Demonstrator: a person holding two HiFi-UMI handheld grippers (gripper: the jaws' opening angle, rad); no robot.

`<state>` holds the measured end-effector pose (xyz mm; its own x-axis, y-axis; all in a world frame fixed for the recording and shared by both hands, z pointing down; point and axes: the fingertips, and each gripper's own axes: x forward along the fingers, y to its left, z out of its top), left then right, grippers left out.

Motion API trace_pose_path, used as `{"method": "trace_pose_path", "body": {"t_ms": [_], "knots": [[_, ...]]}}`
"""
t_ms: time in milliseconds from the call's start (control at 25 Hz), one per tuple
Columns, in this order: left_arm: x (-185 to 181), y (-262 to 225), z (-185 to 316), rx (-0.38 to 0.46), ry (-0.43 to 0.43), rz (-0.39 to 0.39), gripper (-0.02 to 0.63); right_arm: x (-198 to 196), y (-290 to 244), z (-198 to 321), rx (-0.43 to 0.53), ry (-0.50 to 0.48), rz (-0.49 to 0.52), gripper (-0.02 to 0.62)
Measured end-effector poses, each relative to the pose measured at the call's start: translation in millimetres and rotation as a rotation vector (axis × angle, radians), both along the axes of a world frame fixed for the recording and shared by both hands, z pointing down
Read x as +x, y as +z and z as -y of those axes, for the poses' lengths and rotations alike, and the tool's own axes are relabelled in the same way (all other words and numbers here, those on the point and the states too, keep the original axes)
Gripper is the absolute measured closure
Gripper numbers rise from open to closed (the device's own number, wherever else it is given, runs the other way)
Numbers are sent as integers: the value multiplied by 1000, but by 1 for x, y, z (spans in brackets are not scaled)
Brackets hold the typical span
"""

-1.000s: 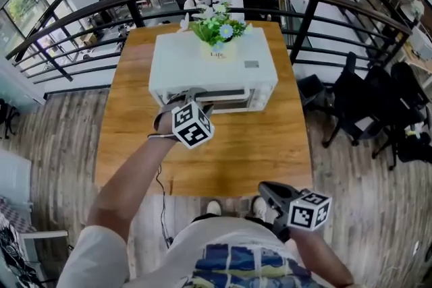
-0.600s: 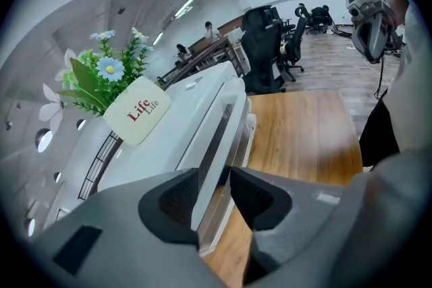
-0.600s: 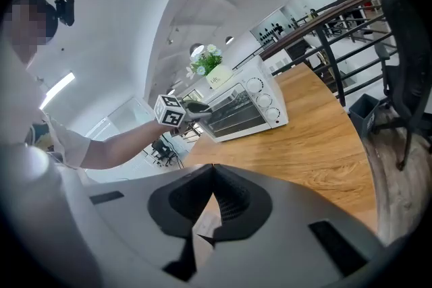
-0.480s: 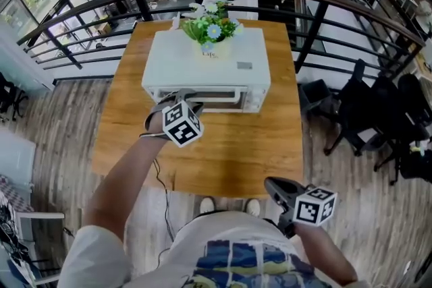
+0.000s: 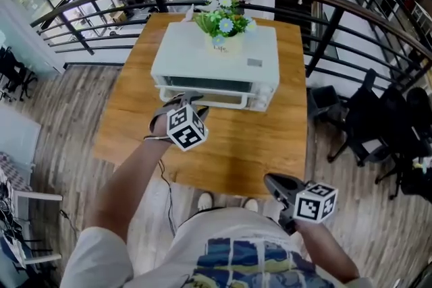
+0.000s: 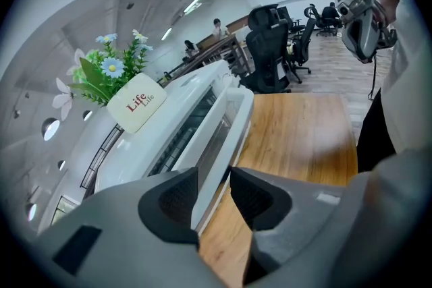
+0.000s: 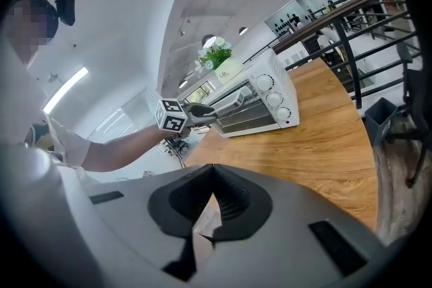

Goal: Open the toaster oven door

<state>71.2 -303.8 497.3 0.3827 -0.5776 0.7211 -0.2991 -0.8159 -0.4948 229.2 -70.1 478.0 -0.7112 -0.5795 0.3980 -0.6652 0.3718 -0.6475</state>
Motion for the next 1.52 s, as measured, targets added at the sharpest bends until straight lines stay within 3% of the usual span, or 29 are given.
{"method": "trace_pose_path", "body": {"t_ms": [920, 1520], "knots": [[-17, 61, -88, -188, -29, -89, 460, -24, 8, 4, -23, -74, 6, 594], [-19, 88, -109, -152, -87, -169, 460, -33, 11, 0, -32, -60, -14, 594]]}}
